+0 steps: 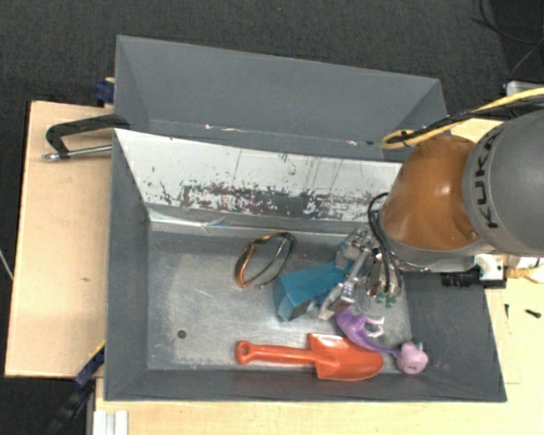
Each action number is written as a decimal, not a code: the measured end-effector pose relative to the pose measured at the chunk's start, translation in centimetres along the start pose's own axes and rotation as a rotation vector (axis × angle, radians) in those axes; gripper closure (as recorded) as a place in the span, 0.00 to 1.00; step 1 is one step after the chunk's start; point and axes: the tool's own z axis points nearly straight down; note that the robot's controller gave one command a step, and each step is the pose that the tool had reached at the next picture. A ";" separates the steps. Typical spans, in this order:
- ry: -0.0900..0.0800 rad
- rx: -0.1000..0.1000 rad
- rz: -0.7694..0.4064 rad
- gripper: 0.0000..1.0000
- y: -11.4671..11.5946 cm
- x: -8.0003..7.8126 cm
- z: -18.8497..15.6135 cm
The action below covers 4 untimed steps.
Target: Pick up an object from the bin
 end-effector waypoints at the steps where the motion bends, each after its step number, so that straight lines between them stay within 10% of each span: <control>1: -0.048 -0.014 0.018 0.00 0.6 -1.5 1.7; 2: -0.012 -0.001 0.023 0.00 0.0 -0.2 2.6; 3: 0.010 0.001 0.020 1.00 0.1 0.2 2.8; 4: 0.010 0.001 0.020 1.00 0.1 0.2 2.8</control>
Offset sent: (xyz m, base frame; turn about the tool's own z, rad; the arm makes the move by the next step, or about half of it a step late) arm -0.0035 0.0072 -0.0255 0.0829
